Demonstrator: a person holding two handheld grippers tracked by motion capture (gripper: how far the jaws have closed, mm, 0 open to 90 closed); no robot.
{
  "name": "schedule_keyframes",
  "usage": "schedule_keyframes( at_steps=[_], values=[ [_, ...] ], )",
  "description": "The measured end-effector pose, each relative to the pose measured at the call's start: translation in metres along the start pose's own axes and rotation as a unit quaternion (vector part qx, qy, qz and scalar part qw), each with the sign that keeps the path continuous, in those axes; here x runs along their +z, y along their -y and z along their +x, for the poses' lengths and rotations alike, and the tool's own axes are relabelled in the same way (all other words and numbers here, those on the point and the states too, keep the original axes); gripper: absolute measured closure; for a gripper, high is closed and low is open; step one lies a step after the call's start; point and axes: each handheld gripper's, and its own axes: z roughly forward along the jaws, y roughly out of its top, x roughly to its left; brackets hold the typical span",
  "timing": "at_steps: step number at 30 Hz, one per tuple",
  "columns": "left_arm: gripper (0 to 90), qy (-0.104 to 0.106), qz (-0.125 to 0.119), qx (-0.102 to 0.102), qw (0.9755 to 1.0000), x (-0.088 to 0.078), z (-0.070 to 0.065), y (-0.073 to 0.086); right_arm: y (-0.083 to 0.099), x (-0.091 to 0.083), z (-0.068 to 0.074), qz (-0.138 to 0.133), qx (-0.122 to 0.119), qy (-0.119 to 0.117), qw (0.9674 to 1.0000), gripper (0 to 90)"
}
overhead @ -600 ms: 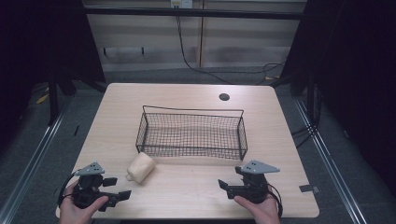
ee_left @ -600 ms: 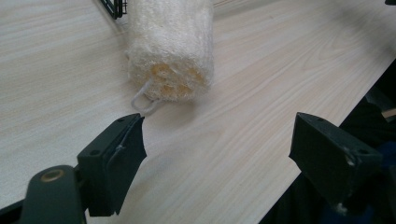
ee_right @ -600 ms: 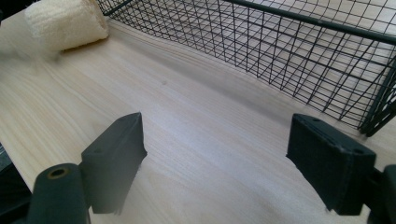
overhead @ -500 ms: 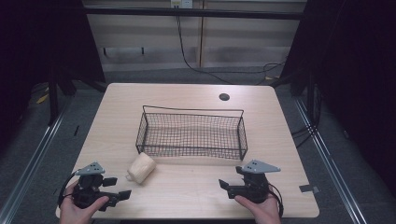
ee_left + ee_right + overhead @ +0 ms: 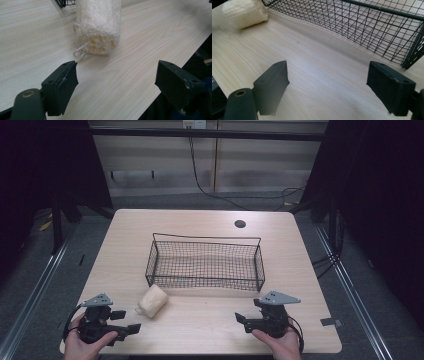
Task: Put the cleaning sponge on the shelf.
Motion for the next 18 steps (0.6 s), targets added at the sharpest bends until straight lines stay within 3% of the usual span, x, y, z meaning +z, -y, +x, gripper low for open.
schedule_keyframes(
  at_steps=[9,12,14,16,18],
  values=[
    [27.5,0.001,0.012,-0.007,0.9999,-0.001,-0.002,-0.005,0.0,0.0,0.0,0.004,0.0,-0.003,1.0,16.5],
    [34.4,-0.008,0.005,0.0,1.0,-0.005,-0.005,-0.009,0.0,0.0,0.0,0.005,0.0,-0.003,1.0,16.5],
    [35.1,-0.005,0.003,-0.008,0.9999,-0.007,-0.008,-0.012,0.0,0.001,0.0,0.008,0.0,-0.006,1.0,16.5],
    [35.2,-0.012,0.012,-0.007,0.9998,-0.007,-0.009,-0.015,0.0,0.001,0.001,0.009,0.0,-0.006,0.9999,16.5],
    [31.6,-0.01,0.036,0.003,0.9993,-0.005,-0.009,-0.018,0.0,0.002,0.001,0.009,-0.001,-0.006,0.9999,16.5]
  ],
)
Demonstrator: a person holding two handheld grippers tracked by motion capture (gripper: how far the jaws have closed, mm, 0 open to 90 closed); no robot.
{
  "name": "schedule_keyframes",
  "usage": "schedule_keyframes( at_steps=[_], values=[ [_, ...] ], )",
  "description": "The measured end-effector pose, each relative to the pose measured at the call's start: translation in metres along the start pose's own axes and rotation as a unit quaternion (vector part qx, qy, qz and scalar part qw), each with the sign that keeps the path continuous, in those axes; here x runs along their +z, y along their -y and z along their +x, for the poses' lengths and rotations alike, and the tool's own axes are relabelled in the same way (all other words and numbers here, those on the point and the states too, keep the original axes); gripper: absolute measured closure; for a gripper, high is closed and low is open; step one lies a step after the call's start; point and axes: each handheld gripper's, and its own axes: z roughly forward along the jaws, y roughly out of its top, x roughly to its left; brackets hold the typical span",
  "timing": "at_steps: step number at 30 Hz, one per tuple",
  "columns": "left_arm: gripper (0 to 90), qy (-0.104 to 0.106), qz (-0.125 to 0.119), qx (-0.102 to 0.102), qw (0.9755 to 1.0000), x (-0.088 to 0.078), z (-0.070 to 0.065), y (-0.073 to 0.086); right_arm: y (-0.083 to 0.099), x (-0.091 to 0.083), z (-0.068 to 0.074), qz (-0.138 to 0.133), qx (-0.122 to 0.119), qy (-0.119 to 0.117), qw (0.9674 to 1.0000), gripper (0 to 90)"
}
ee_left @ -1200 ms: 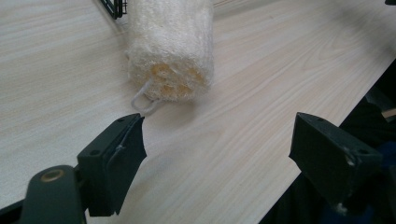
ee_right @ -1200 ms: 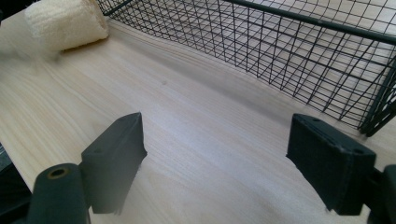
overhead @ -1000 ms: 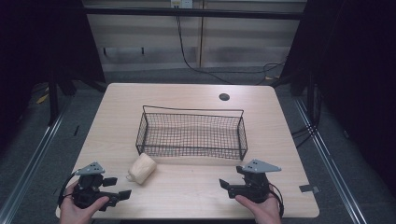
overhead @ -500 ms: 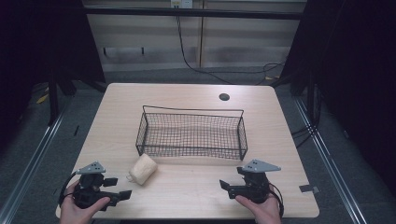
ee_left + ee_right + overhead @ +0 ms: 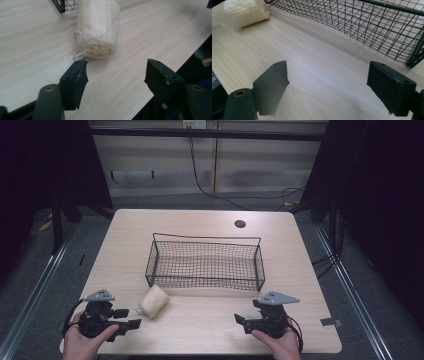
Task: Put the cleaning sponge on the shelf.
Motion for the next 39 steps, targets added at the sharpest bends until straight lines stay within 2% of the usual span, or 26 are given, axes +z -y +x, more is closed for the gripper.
schedule_keyframes(
  at_steps=[2,5,8,10,12,13,15,20,22,26,27,28,29,31,34,35,36,38,39],
  values=[
    [26.4,-0.007,0.014,0.005,0.9999,0.003,-0.001,-0.003,0.0,0.0,0.001,0.001,0.001,-0.001,1.0,16.5],
    [26.4,0.0,0.02,-0.001,0.9998,0.006,-0.001,-0.008,0.0,0.001,0.001,0.0,-0.001,-0.003,1.0,16.5],
    [26.2,-0.002,0.03,0.0,0.9996,0.007,-0.001,-0.012,0.0,0.001,0.002,0.002,0.0,-0.006,1.0,16.8],
    [26.0,-0.009,0.05,0.015,0.9986,0.008,-0.003,-0.019,0.0,0.001,0.002,0.004,0.0,-0.008,1.0,16.8],
    [26.0,-0.011,0.054,0.019,0.9983,0.009,-0.005,-0.022,0.0,0.001,0.002,0.003,-0.001,-0.009,1.0,16.8],
    [25.9,-0.009,0.064,0.024,0.9976,0.009,-0.006,-0.028,0.0,0.001,0.003,0.003,-0.002,-0.009,0.9999,16.9],
    [25.1,-0.018,0.066,0.023,0.9974,0.009,-0.008,-0.034,0.0,0.001,0.003,0.005,0.0,-0.009,0.9999,16.9],
    [23.1,-0.017,0.073,0.017,0.9971,0.01,-0.008,-0.048,0.001,0.002,0.004,0.008,0.0,-0.011,0.9999,17.2],
    [22.8,-0.016,0.082,0.011,0.9965,0.012,-0.007,-0.052,0.002,0.002,0.004,0.009,0.0,-0.014,0.9999,17.2],
    [17.6,-0.006,0.102,0.03,0.9944,0.014,-0.006,-0.06,0.001,0.003,0.005,0.009,-0.003,-0.017,0.9998,17.3],
    [21.7,-0.016,0.108,0.029,0.9936,0.015,-0.007,-0.063,0.001,0.003,0.005,0.011,-0.003,-0.017,0.9998,17.3],
    [24.7,-0.016,0.108,0.029,0.9936,0.015,-0.007,-0.063,0.001,0.003,0.005,0.011,-0.003,-0.017,0.9998,17.3],
    [24.7,-0.023,0.113,0.034,0.9928,0.015,-0.007,-0.067,0.001,0.003,0.005,0.011,-0.004,-0.018,0.9998,17.3],
    [24.6,-0.023,0.124,0.034,0.9914,0.016,-0.009,-0.076,0.001,0.004,0.005,0.016,-0.004,-0.019,0.9997,17.3],
    [24.5,-0.024,0.13,0.035,0.9906,0.017,-0.01,-0.082,0.001,0.004,0.005,0.017,-0.004,-0.02,0.9996,17.3],
    [24.6,-0.026,0.142,0.04,0.9887,0.02,-0.008,-0.087,0.001,0.004,0.005,0.016,-0.003,-0.022,0.9996,17.3],
    [24.6,-0.032,0.144,0.039,0.9882,0.022,-0.008,-0.089,0.001,0.004,0.005,0.017,-0.003,-0.022,0.9996,17.3],
    [24.6,-0.032,0.147,0.032,0.9881,0.027,-0.007,-0.09,0.001,0.004,0.005,0.018,-0.004,-0.022,0.9996,17.3],
    [24.9,-0.027,0.142,0.03,0.989,0.029,-0.005,-0.089,0.001,0.004,0.005,0.018,-0.004,-0.022,0.9996,17.3]
  ],
)
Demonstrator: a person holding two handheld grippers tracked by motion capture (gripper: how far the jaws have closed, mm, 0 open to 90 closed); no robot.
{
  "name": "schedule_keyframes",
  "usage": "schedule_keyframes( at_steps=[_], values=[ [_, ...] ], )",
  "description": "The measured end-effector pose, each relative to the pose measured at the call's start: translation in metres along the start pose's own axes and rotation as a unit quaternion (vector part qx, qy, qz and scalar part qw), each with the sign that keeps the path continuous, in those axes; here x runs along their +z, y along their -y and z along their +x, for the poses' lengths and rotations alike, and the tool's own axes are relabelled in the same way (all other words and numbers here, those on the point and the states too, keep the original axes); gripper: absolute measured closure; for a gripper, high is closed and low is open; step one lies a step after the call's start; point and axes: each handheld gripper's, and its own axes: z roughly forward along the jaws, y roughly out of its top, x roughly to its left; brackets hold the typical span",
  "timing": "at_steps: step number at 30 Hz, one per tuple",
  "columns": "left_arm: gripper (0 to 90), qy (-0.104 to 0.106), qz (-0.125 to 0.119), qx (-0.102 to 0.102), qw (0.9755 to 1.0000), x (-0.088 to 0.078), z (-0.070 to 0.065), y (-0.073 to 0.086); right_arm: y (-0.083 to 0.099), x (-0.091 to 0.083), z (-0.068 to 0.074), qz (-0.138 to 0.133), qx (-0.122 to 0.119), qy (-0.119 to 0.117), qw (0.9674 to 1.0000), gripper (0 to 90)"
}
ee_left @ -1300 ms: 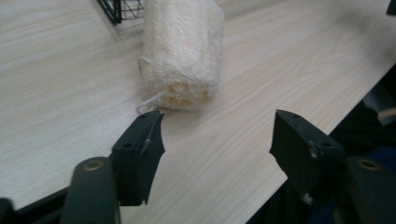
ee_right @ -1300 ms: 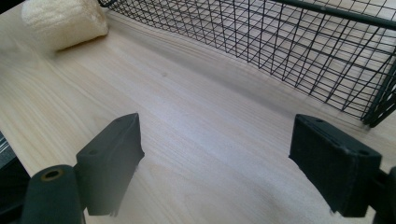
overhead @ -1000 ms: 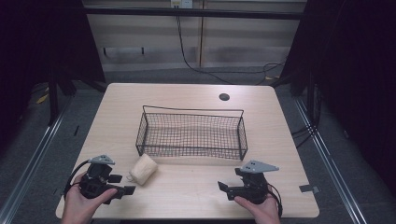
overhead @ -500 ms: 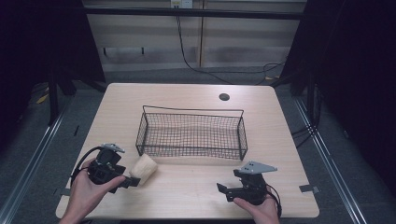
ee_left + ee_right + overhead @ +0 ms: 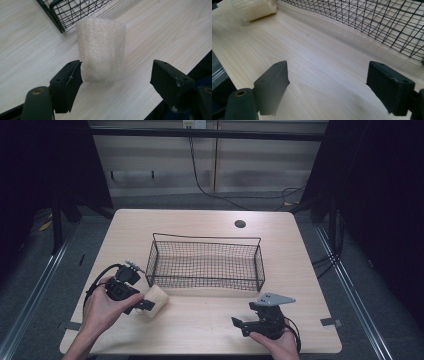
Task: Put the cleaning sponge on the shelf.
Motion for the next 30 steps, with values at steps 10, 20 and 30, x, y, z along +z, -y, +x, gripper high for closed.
schedule_keyframes(
  at_steps=[10,20,30],
  values=[
    [21.7,-0.014,0.04,-0.011,0.999,0.016,0.012,0.001,0.001,0.001,0.001,0.006,-0.004,-0.002,1.0,17.9],
    [21.1,-0.025,0.069,-0.003,0.9973,0.033,0.012,-0.006,0.0,0.003,0.001,0.011,-0.006,-0.005,0.9999,17.9],
    [19.6,-0.021,0.094,-0.006,0.9953,0.048,0.015,-0.006,0.0,0.004,0.002,0.015,-0.007,-0.007,0.9998,17.9]
  ],
)
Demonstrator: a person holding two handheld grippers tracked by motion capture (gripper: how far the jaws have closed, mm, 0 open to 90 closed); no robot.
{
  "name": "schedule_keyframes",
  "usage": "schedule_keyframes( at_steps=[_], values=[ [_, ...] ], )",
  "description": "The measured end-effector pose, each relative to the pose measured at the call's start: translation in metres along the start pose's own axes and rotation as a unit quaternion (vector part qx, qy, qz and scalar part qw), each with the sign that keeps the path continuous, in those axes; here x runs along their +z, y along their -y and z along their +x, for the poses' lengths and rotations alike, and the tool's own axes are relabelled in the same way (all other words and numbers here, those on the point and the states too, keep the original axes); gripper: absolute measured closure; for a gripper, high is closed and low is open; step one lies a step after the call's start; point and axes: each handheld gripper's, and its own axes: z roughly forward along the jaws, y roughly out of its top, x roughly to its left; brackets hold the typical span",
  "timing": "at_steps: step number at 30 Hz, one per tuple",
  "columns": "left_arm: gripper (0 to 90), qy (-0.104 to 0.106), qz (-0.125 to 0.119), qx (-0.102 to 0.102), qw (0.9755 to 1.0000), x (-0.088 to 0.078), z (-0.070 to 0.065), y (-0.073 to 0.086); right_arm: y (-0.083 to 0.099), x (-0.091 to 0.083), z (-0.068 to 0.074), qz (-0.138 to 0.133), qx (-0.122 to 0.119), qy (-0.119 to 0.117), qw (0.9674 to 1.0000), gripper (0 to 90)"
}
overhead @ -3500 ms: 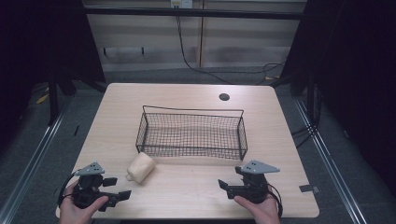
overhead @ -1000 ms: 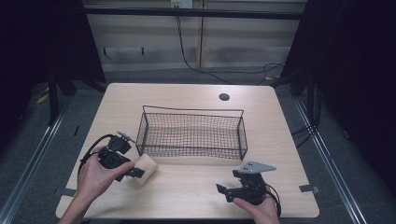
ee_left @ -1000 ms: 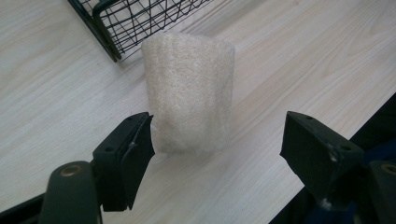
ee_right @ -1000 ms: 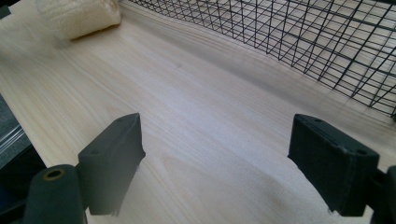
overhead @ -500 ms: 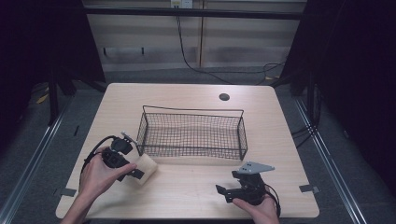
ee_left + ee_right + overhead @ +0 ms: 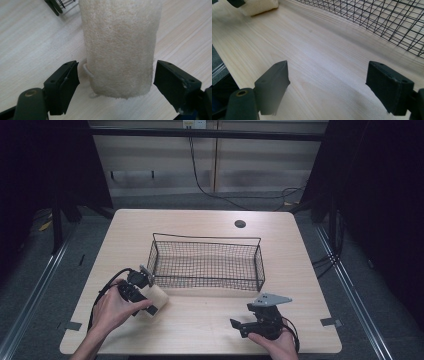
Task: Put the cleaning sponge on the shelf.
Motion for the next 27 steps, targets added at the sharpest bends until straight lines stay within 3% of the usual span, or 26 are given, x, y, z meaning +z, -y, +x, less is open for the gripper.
schedule_keyframes(
  at_steps=[14,17,27],
  values=[
    [22.6,0.01,0.017,0.001,0.9998,0.013,0.003,-0.005,0.0,0.001,0.0,0.002,-0.001,-0.001,1.0,18.0],
    [30.1,0.014,0.012,0.001,0.9998,0.012,0.003,-0.004,0.0,0.001,0.0,0.002,-0.001,-0.001,1.0,18.0],
    [31.3,0.011,0.012,0.005,0.9999,0.012,0.0,-0.004,0.0,0.001,0.0,0.003,-0.002,-0.001,1.0,18.0]
  ],
)
